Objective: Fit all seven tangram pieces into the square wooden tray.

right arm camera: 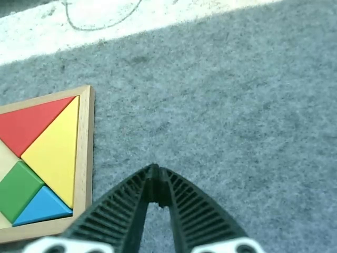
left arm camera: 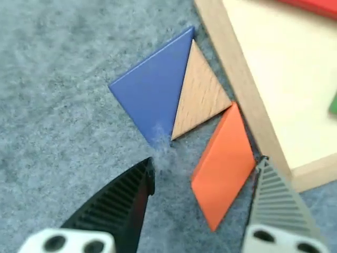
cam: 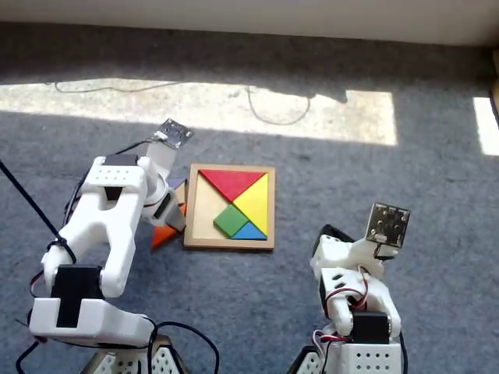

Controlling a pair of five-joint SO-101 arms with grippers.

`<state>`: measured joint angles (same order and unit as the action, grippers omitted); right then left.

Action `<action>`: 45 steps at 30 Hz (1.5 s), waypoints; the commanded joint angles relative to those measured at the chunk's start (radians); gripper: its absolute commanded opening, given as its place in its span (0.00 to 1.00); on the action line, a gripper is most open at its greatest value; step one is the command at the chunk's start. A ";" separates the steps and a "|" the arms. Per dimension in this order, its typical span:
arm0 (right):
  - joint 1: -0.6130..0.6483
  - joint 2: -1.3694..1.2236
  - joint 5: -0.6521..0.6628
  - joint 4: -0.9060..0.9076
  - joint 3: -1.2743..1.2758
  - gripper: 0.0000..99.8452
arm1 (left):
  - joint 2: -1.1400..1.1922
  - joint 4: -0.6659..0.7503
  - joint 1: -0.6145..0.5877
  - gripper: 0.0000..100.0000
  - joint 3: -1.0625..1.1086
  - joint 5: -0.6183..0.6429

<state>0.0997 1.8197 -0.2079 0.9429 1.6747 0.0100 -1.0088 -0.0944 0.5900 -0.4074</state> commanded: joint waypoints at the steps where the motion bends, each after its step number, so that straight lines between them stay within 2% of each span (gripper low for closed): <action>1: -0.012 0.016 0.012 0.002 0.119 0.00 | -0.001 0.012 0.030 0.29 -0.038 0.009; 9: -0.012 0.016 0.012 0.002 0.119 0.00 | 0.001 0.017 0.035 0.29 -0.007 -0.006; 20: -0.012 0.016 0.012 0.002 0.119 0.00 | 0.001 0.011 0.035 0.23 -0.001 -0.229; 32: -0.012 0.016 0.012 0.002 0.119 0.00 | 0.038 0.003 0.041 0.23 -0.015 -0.307; 39: -0.012 0.016 0.012 0.002 0.119 0.00 | 0.278 -0.235 0.048 0.23 -0.292 -0.302; 45: -0.012 0.016 0.012 0.002 0.119 0.00 | 0.328 -0.285 0.050 0.13 -0.352 -0.302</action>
<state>0.0997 1.8197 -0.2079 0.9429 1.6747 0.3322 -1.2804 -0.0545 0.2708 -0.7020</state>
